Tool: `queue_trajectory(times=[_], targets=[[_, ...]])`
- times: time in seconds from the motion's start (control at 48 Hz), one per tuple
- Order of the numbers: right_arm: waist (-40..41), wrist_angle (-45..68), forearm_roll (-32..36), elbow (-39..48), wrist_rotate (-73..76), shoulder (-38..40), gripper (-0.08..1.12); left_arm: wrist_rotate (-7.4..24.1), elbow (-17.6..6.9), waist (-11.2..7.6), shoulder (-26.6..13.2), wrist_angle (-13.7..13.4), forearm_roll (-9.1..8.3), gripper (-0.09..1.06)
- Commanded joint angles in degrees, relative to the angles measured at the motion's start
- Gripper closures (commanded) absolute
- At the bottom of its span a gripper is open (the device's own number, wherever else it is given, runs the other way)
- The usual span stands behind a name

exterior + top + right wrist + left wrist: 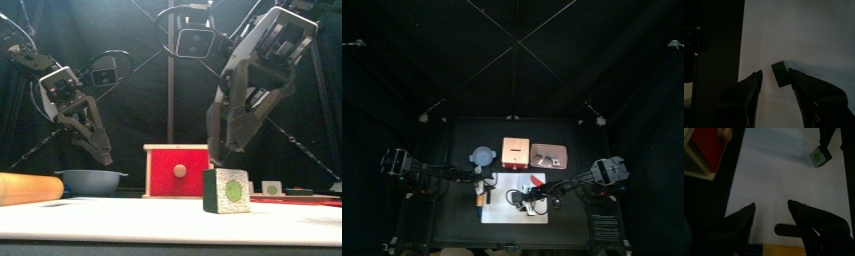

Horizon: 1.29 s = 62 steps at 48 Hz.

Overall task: Place sushi on board then cut the sushi with the knife then place the pieces on the plate
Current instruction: Place the 4 sushi pieces on the plate

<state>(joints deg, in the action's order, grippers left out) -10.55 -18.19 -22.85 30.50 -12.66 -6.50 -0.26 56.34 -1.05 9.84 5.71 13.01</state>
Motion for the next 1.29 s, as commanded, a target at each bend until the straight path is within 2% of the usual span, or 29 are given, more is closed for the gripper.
queue_trajectory(times=[0.021,0.458,0.708,0.833,1.021,1.292], targets=[[0.09,-0.26,1.41,-2.11,0.0,0.0,0.22,0.09,-0.7,0.0,0.35,0.18,0.09,0.07],[0.26,-3.78,4.57,-3.69,0.0,-2.46,0.25,0.09,-0.26,0.09,0.35,0.18,0.18,0.07],[0.44,-3.87,4.75,-3.34,0.09,-2.64,0.44,0.18,-0.18,0.09,0.35,0.18,0.09,0.07],[0.53,-4.22,4.75,-3.25,0.18,-1.76,0.46,0.18,-0.18,0.09,0.26,0.18,0.09,0.07],[5.27,-7.73,4.75,-0.88,0.35,5.1,0.47,0.18,-0.18,0.09,0.35,0.18,0.0,0.07],[17.49,-8.61,5.27,5.8,0.18,17.23,0.47,0.26,-0.09,-0.09,0.35,-0.09,0.0,0.07]])
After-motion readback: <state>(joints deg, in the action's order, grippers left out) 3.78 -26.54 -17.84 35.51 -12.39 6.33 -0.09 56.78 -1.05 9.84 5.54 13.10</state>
